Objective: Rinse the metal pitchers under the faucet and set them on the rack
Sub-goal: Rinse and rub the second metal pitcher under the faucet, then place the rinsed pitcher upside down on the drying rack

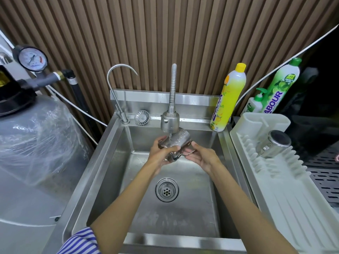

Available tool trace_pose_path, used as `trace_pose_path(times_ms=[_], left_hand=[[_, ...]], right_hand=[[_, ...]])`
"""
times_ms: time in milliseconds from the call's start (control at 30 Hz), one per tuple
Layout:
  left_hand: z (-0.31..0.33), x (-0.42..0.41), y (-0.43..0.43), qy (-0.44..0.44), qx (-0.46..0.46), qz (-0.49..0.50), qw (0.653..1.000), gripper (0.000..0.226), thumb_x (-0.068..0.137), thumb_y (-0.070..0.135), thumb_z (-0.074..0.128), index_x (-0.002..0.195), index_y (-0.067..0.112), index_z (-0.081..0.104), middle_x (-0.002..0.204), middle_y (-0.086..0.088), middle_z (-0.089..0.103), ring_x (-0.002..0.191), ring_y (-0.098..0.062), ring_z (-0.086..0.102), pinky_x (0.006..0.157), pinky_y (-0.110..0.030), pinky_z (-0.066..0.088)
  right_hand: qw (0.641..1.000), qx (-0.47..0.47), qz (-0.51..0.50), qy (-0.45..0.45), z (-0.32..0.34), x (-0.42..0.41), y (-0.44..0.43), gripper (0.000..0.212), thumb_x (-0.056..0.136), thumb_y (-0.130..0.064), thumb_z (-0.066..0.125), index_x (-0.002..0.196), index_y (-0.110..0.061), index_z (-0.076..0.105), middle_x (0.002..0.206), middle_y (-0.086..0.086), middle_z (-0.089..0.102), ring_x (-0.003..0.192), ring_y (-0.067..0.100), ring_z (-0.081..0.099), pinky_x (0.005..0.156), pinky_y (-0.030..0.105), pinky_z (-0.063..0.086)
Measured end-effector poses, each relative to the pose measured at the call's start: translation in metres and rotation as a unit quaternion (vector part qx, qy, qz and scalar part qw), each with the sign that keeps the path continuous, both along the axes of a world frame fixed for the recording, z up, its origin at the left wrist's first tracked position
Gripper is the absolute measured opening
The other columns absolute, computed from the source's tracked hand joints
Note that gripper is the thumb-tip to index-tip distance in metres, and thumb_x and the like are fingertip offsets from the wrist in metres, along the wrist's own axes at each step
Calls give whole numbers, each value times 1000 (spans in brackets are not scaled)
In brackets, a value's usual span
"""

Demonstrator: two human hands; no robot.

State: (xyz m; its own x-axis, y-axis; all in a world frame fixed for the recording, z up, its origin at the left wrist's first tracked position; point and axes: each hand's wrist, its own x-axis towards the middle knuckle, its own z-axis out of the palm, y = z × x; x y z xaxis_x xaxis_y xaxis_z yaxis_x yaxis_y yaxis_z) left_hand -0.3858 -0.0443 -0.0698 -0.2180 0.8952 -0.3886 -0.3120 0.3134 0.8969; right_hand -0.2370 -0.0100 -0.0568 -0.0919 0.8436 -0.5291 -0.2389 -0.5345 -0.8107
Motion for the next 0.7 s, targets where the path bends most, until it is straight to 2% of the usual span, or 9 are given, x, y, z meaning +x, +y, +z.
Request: trace_pose_path(times_ms=[67, 133, 200, 267, 333, 433, 500, 600, 700], left_hand=[[-1, 6, 2, 42, -10, 41, 998, 63, 64, 15, 82, 114, 28, 46, 112, -2, 56, 89, -20, 62, 58, -29, 54], [-2, 12, 4, 97, -36, 87, 991, 61, 59, 24, 85, 108, 28, 48, 113, -2, 58, 96, -22, 63, 64, -31, 56], [-3, 13, 5, 144, -73, 110, 981, 59, 58, 34, 84, 104, 26, 48, 116, -6, 58, 101, -26, 61, 75, -39, 57], [-2, 10, 6, 130, -104, 99, 981, 59, 61, 40, 82, 105, 22, 47, 118, -10, 57, 101, -28, 60, 68, -39, 57], [2, 3, 7, 85, -129, 80, 985, 64, 65, 43, 78, 113, 16, 46, 120, -14, 55, 99, -29, 60, 54, -32, 51], [11, -9, 10, 48, -157, 47, 985, 68, 69, 47, 72, 123, 13, 46, 122, -15, 57, 93, -26, 58, 53, -30, 48], [18, -12, 10, 34, -170, 7, 985, 64, 72, 51, 69, 121, 15, 49, 115, -11, 57, 87, -22, 57, 50, -30, 49], [26, -10, 7, 20, -180, -57, 982, 49, 80, 59, 57, 104, 17, 52, 95, -8, 60, 76, -19, 60, 52, -31, 51], [27, -11, 5, 55, -149, -58, 986, 42, 88, 56, 47, 89, 15, 53, 81, -6, 58, 67, -18, 58, 66, -30, 51]], right_hand=[[1000, -21, 11, 6, -5, 1, 0, 18, 90, -11, 57, 81, 4, 58, 85, 27, 69, 61, 29, 70, 50, 26, 58], [999, -20, 31, -26, -9, -3, -1, 17, 92, -11, 55, 89, 6, 56, 85, 25, 67, 50, 23, 68, 50, 27, 58], [984, 37, 78, -156, -13, -10, -6, 15, 93, -15, 55, 98, -1, 52, 105, 20, 61, 68, 27, 69, 61, 30, 59], [919, 169, 140, -327, -15, -17, -13, 26, 92, -22, 56, 114, -9, 49, 118, 12, 59, 96, 25, 62, 77, 27, 48], [860, 272, 214, -375, -13, -20, -17, 43, 89, -25, 59, 128, -13, 46, 128, 9, 56, 109, 20, 56, 88, 25, 40], [740, 324, 346, -477, -20, -19, -19, 85, 79, -37, 68, 146, -16, 19, 153, 8, 24, 141, 28, 22, 115, 40, 16], [667, 370, 341, -549, -22, -20, -20, 98, 73, -43, 72, 148, -23, 11, 155, 6, 16, 143, 33, 11, 117, 47, 9], [615, 435, 241, -612, -17, -22, -14, 87, 72, -48, 70, 144, -28, 25, 143, 5, 39, 133, 31, 29, 114, 44, 21], [621, 417, 220, -627, -12, -21, -6, 83, 68, -60, 66, 138, -24, 37, 134, 3, 51, 130, 25, 38, 111, 46, 22]])
